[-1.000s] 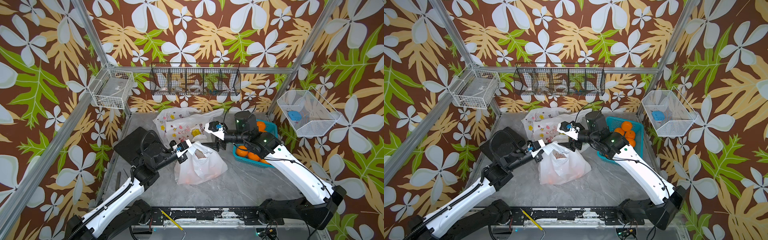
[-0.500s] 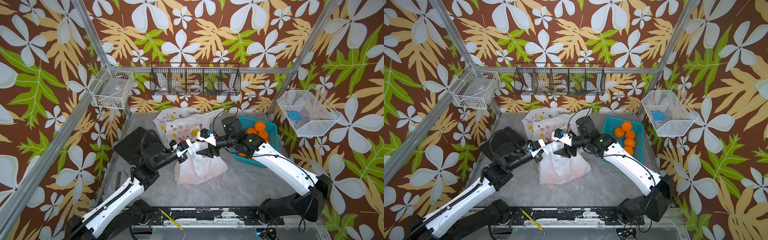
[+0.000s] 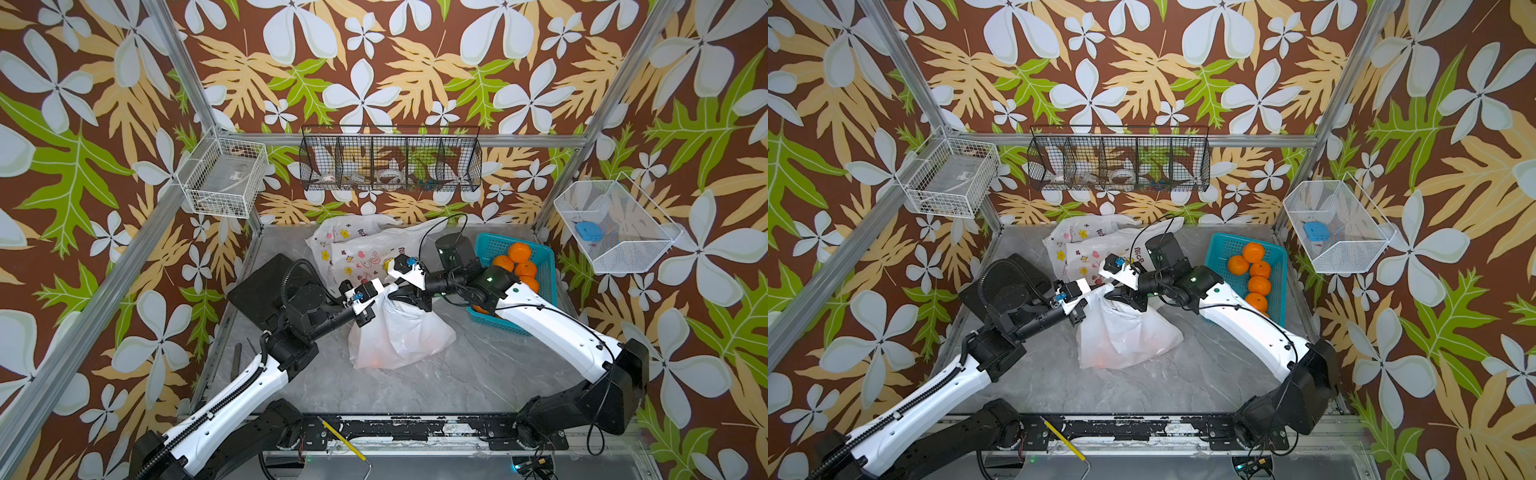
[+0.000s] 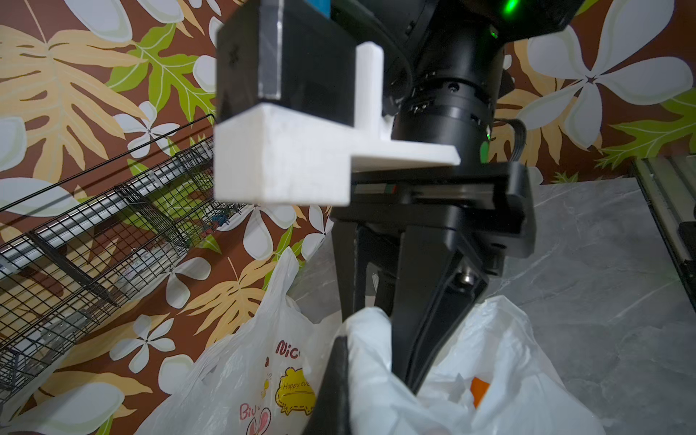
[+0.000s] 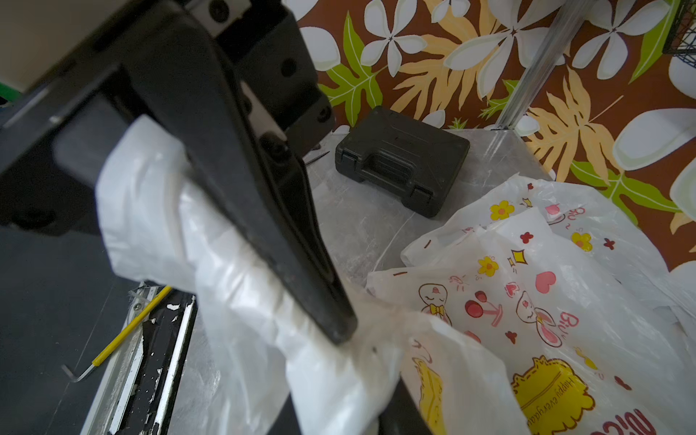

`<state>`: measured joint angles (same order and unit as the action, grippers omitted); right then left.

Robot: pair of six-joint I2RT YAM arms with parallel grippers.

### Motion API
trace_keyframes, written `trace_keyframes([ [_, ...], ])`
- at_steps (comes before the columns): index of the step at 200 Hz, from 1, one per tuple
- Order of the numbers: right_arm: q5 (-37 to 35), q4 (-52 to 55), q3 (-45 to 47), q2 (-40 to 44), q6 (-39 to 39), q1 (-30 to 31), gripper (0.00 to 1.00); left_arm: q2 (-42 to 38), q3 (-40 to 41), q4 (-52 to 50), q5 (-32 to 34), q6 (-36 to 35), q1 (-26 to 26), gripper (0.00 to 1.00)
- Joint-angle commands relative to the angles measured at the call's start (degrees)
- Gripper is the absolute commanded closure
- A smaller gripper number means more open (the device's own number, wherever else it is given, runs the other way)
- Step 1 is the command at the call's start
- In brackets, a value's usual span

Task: Place the oranges into plastic bags & tie knots
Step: Tie the plastic bag at the center of the board.

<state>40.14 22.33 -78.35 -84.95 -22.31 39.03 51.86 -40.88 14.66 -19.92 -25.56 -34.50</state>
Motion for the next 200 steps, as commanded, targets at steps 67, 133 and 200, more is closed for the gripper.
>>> trace_keyframes([
  [67,-23.87,-11.13,5.03,9.3,3.93,0.39,1.0,-3.12,0.0,-0.51,0.06,8.6,0.05,1.0],
  [133,-29.73,-25.33,17.08,13.22,2.85,3.44,1.0,-3.62,1.2,1.27,-1.19,16.46,-1.19,1.0],
  [200,-20.11,-8.02,7.91,10.22,-3.53,3.03,0.47,-3.26,3.06,3.01,-1.32,12.01,-1.2,1.0],
])
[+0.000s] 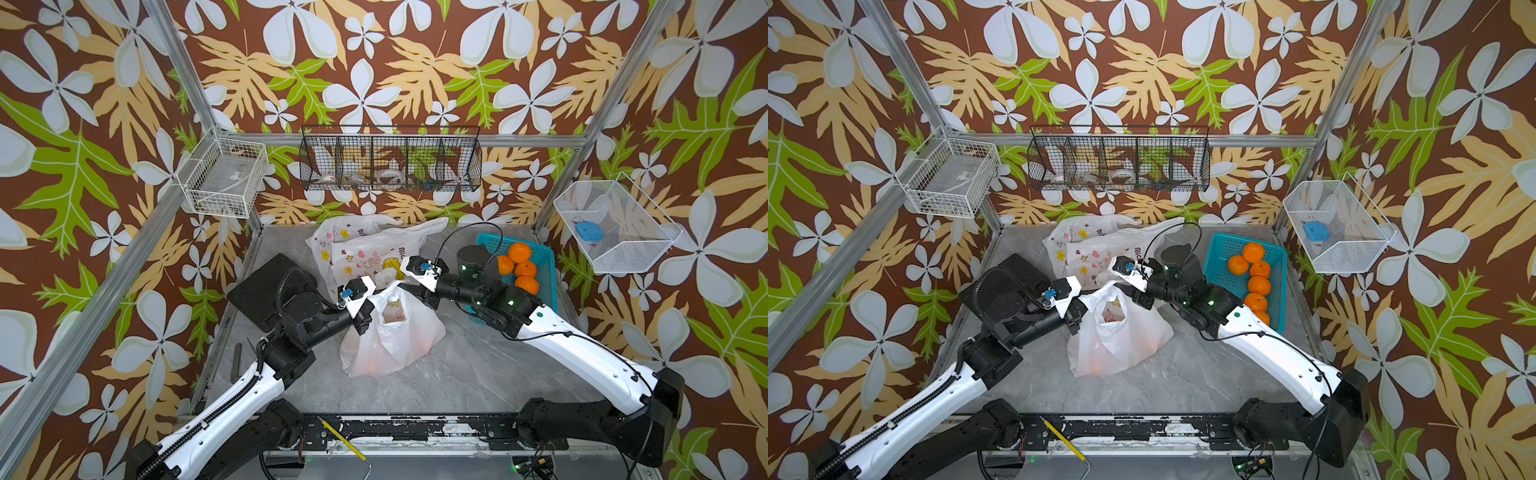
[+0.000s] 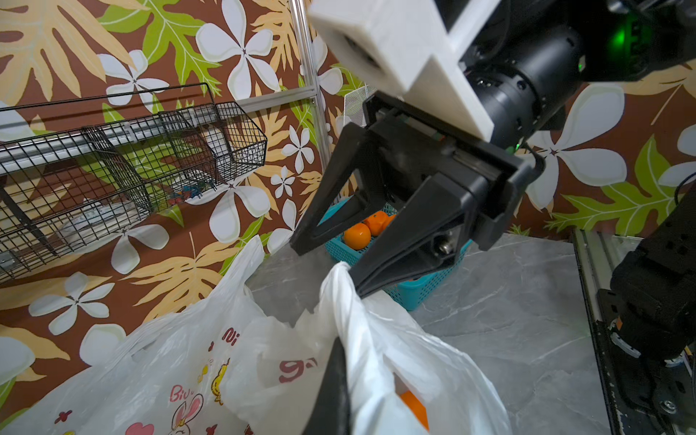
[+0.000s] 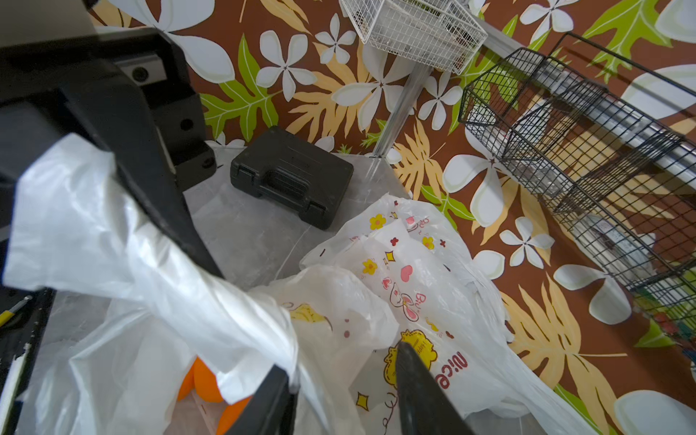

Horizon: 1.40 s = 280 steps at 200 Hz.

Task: Place the oranges into plastic bags & tie knots
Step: Tie the plastic bag at the center of the board.

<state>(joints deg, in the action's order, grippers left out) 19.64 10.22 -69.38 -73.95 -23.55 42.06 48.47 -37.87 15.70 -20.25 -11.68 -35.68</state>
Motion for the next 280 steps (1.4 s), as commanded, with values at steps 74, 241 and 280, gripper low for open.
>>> trace_keyframes([
  [74,4.68,3.22,-3.97,-5.82,-1.36,0.46,0.44,-0.13,-0.2,1.08,-0.88,-3.08,-0.04,1.0],
  [241,-8.4,-42.45,18.04,-2.16,24.51,0.51,1.0,2.11,3.32,5.89,7.37,13.87,-6.2,1.0],
  [280,-5.99,-51.41,21.81,-3.08,28.93,0.49,1.0,2.03,5.4,8.29,5.61,14.67,-6.24,0.86],
])
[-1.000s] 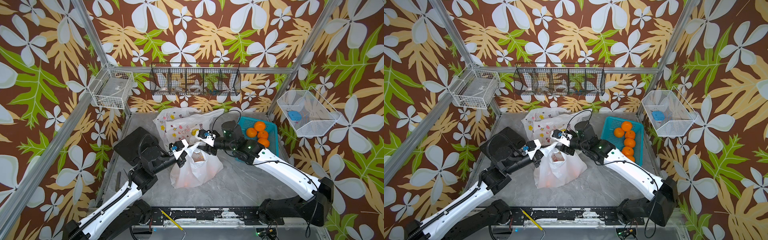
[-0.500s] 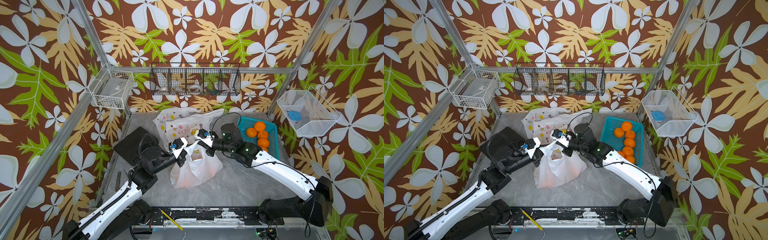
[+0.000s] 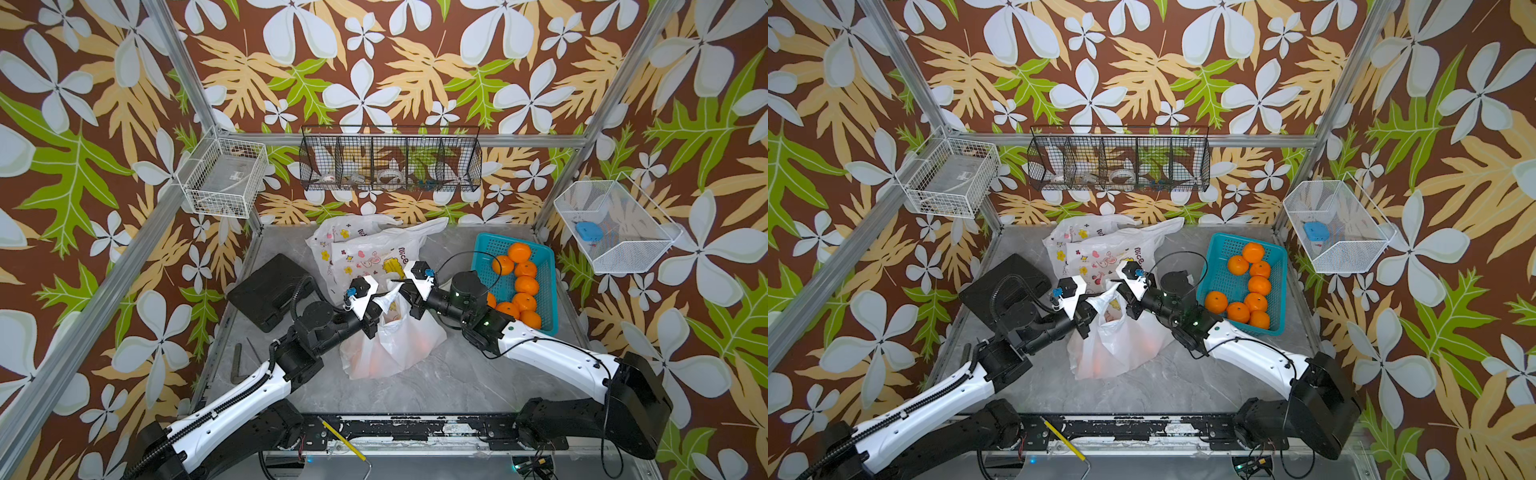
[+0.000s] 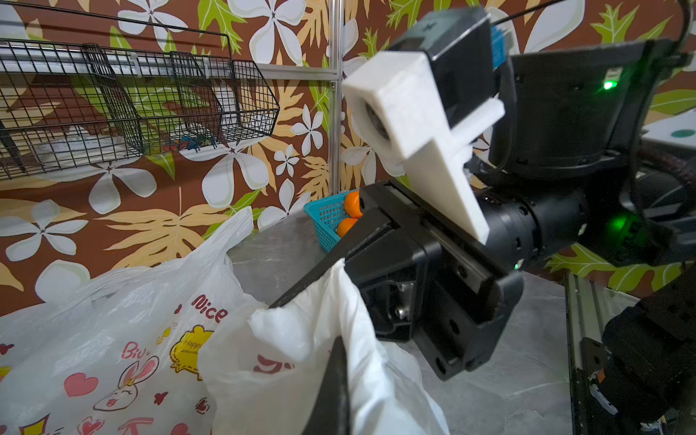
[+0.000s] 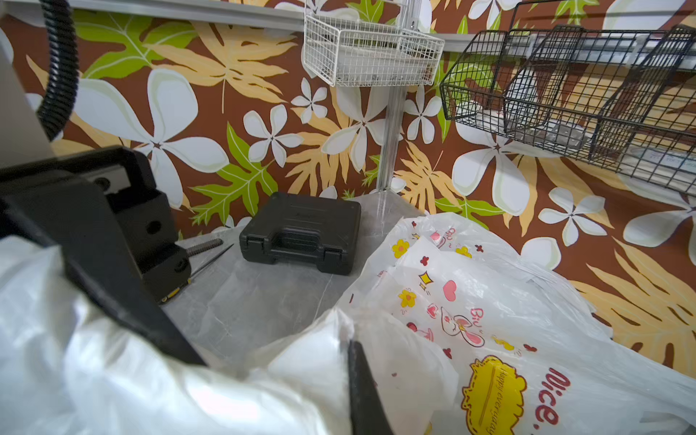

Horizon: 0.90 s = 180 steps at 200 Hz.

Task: Place the oranges into plastic bags & tie knots
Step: Tie the plastic bag at the center of the board.

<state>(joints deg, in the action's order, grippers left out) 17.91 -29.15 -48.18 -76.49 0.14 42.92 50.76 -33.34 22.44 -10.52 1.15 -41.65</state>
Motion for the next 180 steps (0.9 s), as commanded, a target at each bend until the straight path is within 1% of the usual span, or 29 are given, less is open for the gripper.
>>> trace_keyframes([
  [1,-4.23,-12.1,0.62,-0.61,5.27,-0.32,1.0,-0.38,0.89,1.56,-4.26,1.84,-0.28,0.84],
  [12,-3.63,-12.42,1.19,-0.85,5.43,-0.35,1.0,-1.29,1.55,1.25,-4.77,1.84,-0.28,0.71],
  [20,-3.54,-12.26,1.4,-1.09,5.46,-0.33,1.0,-2.38,2.04,0.54,-4.6,1.55,-0.28,0.64],
  [29,-3.2,-12.06,1.67,-1.27,5.4,-0.33,1.0,-4.16,2.65,-0.67,-4.15,1.25,-0.26,0.57],
  [49,-3.13,-11.03,2.04,-1.39,5.13,-0.34,1.0,-9.01,3.86,-3.78,-2.45,0.55,-0.23,0.48],
  [68,-2.36,-10.84,2.43,-1.04,5.14,-0.29,1.0,-13.81,5.12,-5.42,-0.29,-0.2,-0.21,0.42],
  [87,-1.83,-10.96,2.98,-0.86,5.2,-0.32,1.0,-17.87,6.07,-4.82,5.23,0.38,-0.19,0.37],
  [101,-1.48,-11.5,3.37,-0.7,5.54,-0.3,1.0,-18.87,5.48,-4.03,10.71,2.29,0.09,0.33],
  [117,-1.31,-12.16,3.84,-0.42,5.75,-0.3,1.0,-18.4,3.91,-3.36,12.68,5.35,2.33,0.33],
  [126,-1.13,-12.4,4.06,-0.38,5.83,-0.36,1.0,-17.27,2.92,-2.5,11.04,7.86,5.09,0.33],
  [137,-0.83,-12.9,4.32,-0.25,5.94,-0.29,1.0,-14.8,1.6,-0.81,6.63,10.99,9.17,0.33],
  [145,-0.76,-13.3,4.58,-0.4,6.0,-0.36,1.0,-12.27,0.63,0.69,3.41,12.18,10.78,0.35],
  [154,-0.82,-13.64,4.66,-0.49,6.31,-0.31,1.0,-8.95,-0.67,1.72,0.36,11.0,10.89,0.37],
  [168,-0.69,-13.94,4.44,-0.73,6.7,-0.34,1.0,-4.24,-1.85,3.32,-6.92,9.48,10.58,0.43],
  [180,-0.49,-14.35,4.27,-0.81,7.05,-0.3,1.0,-1.63,-0.89,5.28,-7.97,8.84,8.97,0.44],
])
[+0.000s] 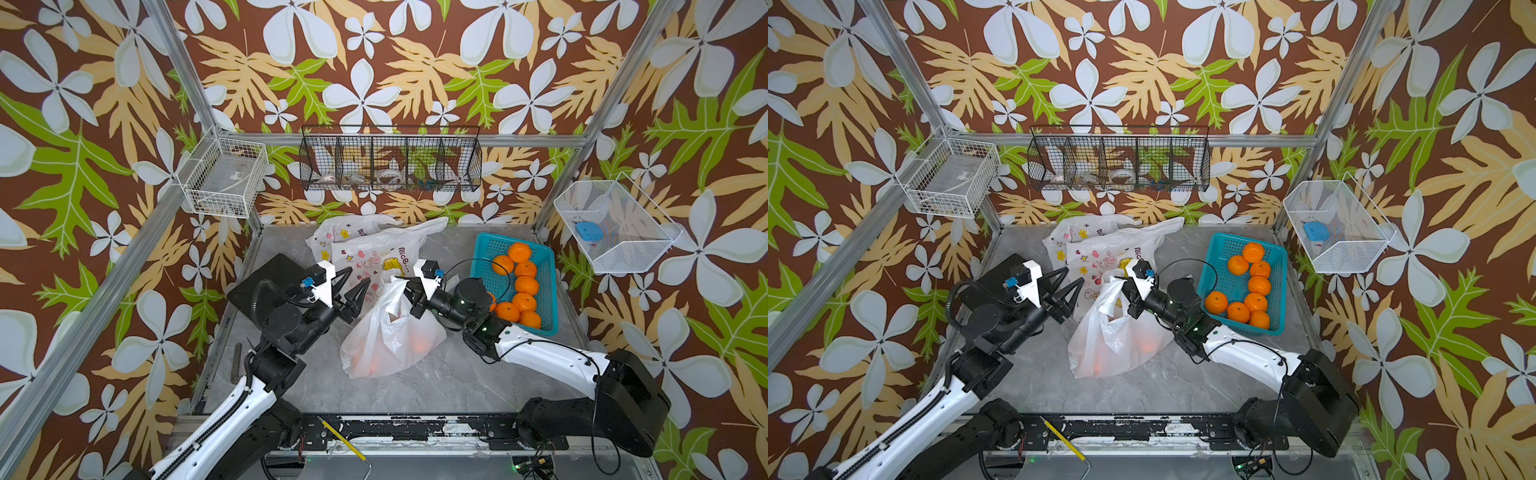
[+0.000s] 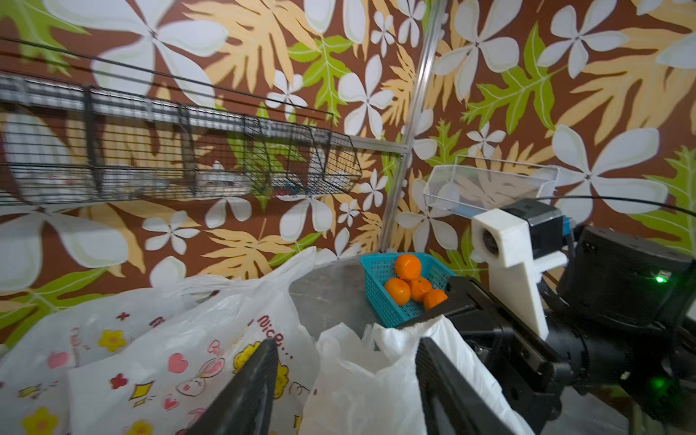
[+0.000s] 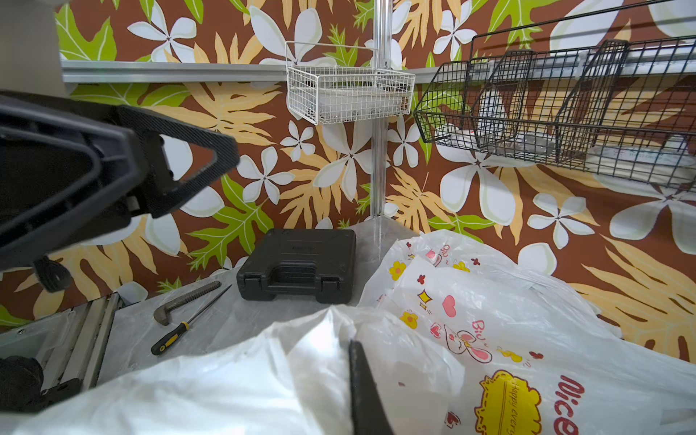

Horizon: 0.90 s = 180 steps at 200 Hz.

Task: Place the oranges into plastic bags & tie knots
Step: Tie the plastic bag at the center of the board.

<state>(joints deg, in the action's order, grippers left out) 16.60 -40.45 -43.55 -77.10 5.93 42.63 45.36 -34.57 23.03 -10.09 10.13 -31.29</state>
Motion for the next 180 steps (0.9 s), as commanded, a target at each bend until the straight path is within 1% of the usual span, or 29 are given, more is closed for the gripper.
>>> trace_keyframes([
  [1,0.86,-3.05,-0.34,-0.22,1.27,-0.01,1.0,3.9,0.44,4.8,-8.39,-0.26,-1.57,0.44],
  [26,0.7,-3.03,-0.43,-0.08,1.53,0.03,1.0,6.51,2.3,4.56,-6.04,-2.23,-4.76,0.48],
  [35,0.99,-3.12,-0.42,-0.16,1.62,0.08,1.0,7.2,2.94,5.2,-5.98,-1.94,-5.13,0.5],
  [58,1.93,-3.14,-0.51,-0.42,2.04,0.02,1.0,9.85,3.89,8.26,-7.2,-0.49,-5.96,0.51],
  [85,2.44,-3.41,-0.6,-0.42,2.59,0.03,1.0,12.63,4.14,10.43,-5.07,-0.02,-6.59,0.51],
  [113,3.0,-3.76,-0.12,-0.12,3.03,0.06,1.0,14.74,4.38,13.96,-4.81,1.41,-6.59,0.51],
  [136,2.77,-3.97,0.65,0.41,2.69,0.02,1.0,12.81,6.01,14.91,-2.0,1.81,-6.59,0.49],
  [154,2.9,-4.91,1.41,0.87,2.44,0.07,1.0,9.37,7.4,13.63,-1.85,1.71,-6.14,0.45],
  [161,3.0,-5.6,1.74,1.1,2.41,0.08,1.0,7.85,7.97,13.16,-2.58,2.18,-5.44,0.43],
  [180,3.1,-8.16,3.08,1.59,2.33,0.03,1.0,3.15,10.1,13.67,-7.28,5.94,-1.82,0.38],
])
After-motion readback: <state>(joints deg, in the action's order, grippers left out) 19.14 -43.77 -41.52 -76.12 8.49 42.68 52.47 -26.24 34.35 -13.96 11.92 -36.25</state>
